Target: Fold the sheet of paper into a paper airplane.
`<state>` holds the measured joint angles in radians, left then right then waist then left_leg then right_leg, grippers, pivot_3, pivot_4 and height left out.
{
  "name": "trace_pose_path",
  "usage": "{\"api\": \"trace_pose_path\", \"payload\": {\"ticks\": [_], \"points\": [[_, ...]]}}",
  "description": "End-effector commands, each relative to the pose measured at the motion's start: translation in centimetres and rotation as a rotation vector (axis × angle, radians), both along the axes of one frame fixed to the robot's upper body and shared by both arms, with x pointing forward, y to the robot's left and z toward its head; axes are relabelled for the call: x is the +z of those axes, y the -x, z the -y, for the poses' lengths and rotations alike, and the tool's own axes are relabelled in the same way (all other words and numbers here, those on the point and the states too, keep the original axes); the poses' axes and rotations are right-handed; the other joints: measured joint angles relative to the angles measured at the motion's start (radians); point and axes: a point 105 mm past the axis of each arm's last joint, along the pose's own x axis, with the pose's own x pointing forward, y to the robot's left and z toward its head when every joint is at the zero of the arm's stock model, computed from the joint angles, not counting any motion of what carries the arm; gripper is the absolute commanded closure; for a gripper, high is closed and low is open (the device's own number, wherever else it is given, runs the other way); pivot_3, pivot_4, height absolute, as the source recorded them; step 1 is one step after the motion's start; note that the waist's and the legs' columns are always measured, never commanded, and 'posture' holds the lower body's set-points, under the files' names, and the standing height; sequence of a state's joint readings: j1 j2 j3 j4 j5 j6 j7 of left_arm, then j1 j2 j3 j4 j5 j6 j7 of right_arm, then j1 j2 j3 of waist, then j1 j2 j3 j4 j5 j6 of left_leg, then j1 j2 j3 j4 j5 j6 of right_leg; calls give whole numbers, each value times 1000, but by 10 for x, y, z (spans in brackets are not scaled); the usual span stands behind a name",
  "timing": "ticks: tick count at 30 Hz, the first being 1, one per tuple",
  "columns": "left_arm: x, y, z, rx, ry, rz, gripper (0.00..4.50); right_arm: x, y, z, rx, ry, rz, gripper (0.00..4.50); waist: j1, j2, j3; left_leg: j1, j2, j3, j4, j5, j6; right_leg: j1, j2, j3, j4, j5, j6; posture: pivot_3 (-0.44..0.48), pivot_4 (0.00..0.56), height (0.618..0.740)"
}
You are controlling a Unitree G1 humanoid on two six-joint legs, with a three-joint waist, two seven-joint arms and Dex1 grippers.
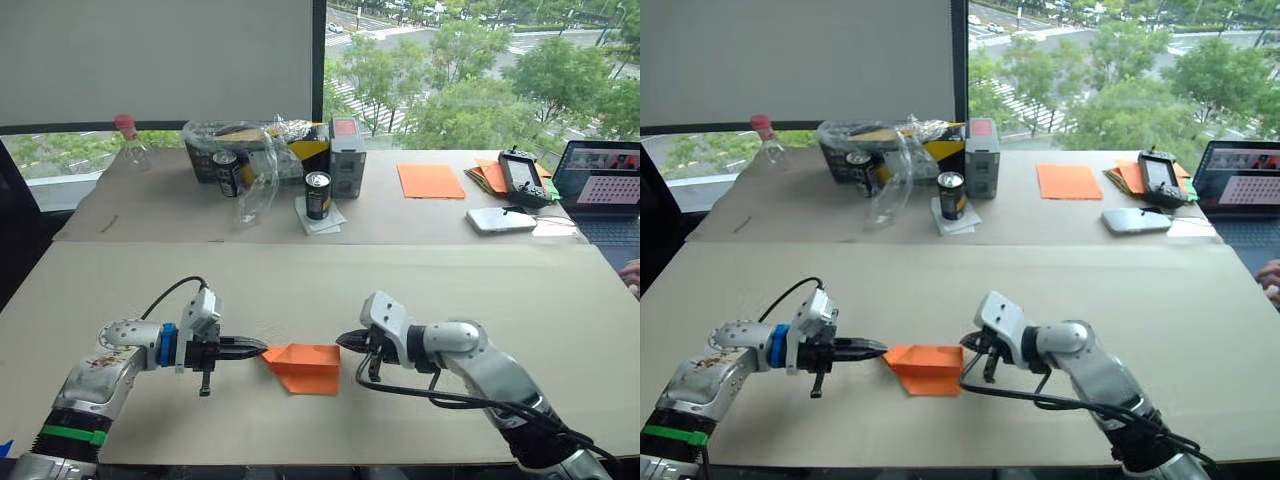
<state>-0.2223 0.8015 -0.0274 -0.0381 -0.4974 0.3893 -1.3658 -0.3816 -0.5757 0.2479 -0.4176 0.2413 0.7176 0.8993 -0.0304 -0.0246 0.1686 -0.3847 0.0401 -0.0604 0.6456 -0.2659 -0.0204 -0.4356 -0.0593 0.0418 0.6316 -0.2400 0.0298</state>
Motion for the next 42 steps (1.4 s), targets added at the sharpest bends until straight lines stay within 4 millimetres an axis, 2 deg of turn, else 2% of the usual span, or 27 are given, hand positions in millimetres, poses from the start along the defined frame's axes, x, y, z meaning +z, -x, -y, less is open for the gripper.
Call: {"api": "trace_pose_path", "payload": {"ticks": [1, 5, 8, 12, 19, 23, 29, 36, 42], "points": [[6, 11, -1, -46, -34, 12, 4500, 16, 13, 1, 25, -76, -67, 4488, 0, 0, 0, -2, 0, 0, 0, 0, 0, -2, 0, 0, 0, 0, 0, 0, 150, 715], [5, 15, 0, -51, -50, 13, 4500, 10, 20, 3, 11, -117, -177, 4488, 4, 0, 0, -3, 0, 0, 0, 0, 1, -3, 0, 0, -1, 0, 0, 0, 150, 715], [3, 18, -1, -43, -57, 14, 4500, -3, 15, 3, -49, -198, -292, 3725, 5, -1, 1, -2, 0, 1, 1, 0, 1, -2, 0, 0, 0, 0, 0, 0, 150, 715], [1, 20, -3, -26, -67, 11, 4500, -12, 10, 3, -84, -233, -342, 2279, 4, -1, 1, -1, 0, 1, 2, 0, 0, -2, 0, 1, 4, 1, -1, 0, 150, 715], [-5, 25, -7, 13, -72, -15, 4500, -15, 5, -3, -58, -306, -427, 2279, -7, -1, 2, 0, 0, 1, 10, 0, 0, -2, 1, 1, 15, 1, -1, 0, 150, 715], [3, 20, -6, 63, -30, -7, 4500, -17, 4, -9, -18, -307, -463, 2279, -10, -1, 2, 0, 0, 1, 15, 0, 0, -1, 1, 1, 16, 1, -1, 0, 150, 715], [2, 21, -8, 76, -44, -7, 4500, -20, 1, -16, 5, -284, -452, 2279, -12, -1, 2, 0, 0, 1, 15, 0, 0, -1, 1, 2, 16, 1, -1, 0, 150, 715], [0, 25, -12, 88, -41, -15, 4500, -7, -12, -6, -24, -301, -428, 2279, -12, -1, 2, 0, 0, 1, 15, 0, 0, -1, 1, 2, 17, 2, -1, 0, 150, 715], [-1, 24, -10, 95, -32, -14, 4500, -18, -12, -8, -24, -276, -467, 2279, -12, -1, 2, 0, 0, 1, 15, 0, 0, -1, 1, 2, 17, 2, -1, 0, 150, 715]]}}
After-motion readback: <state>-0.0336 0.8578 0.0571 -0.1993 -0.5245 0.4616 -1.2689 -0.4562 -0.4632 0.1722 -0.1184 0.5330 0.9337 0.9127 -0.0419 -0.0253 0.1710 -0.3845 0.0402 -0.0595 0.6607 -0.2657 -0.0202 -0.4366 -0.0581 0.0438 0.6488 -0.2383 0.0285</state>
